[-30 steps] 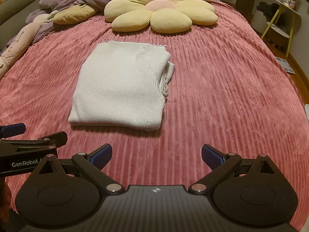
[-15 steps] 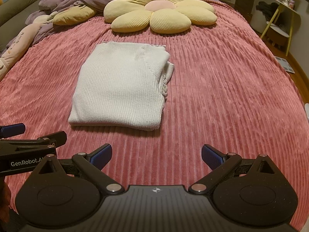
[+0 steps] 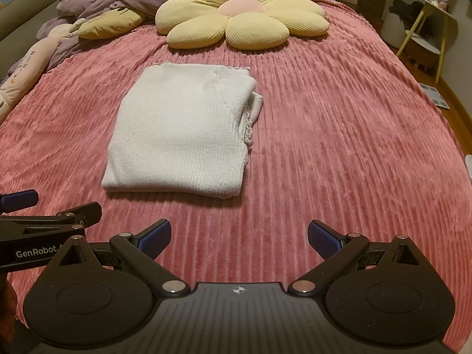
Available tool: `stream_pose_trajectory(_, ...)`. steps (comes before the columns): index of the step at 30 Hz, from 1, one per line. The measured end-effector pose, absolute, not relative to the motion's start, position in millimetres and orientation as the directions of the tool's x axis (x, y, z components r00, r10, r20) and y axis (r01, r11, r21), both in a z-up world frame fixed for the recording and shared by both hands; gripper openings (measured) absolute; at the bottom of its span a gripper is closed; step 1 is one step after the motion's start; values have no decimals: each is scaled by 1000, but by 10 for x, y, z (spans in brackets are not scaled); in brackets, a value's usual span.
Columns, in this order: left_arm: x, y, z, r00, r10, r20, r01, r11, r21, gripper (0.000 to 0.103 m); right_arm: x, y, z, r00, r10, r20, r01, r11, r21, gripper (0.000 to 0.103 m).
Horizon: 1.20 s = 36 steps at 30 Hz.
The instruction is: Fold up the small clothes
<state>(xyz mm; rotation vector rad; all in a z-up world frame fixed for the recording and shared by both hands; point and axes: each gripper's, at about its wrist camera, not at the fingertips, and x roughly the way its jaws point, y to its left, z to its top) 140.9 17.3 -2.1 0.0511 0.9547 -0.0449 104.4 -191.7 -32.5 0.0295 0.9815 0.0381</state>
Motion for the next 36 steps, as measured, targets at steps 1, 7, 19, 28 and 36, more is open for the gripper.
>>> stream_pose_trajectory(1,1414,177,-20,577,-15,-817,60,998,24,103,1046,-1921,-327,555,46,-830,-18,999,43,99)
stream_pose_trajectory(7,1432,212,-14,579,2,-816,42,999,33,103,1044,-1928,-322,559,45,-828,-18,999,43,99)
stream_pose_trajectory(19,1427,199,-16,581,6,-814,49,998,42,103,1031,-1919,-307,562,45,-826,-18,999,42,99)
stream_pose_trajectory(28,1407,188,-1,596,4,-803,51,998,42,103,1031,-1927,-293,564,44,-825,-17,999,41,99)
stream_pose_trajectory(36,1405,186,-8,595,16,-803,52,997,58,103,1032,-1919,-291,564,40,-825,-16,999,38,99)
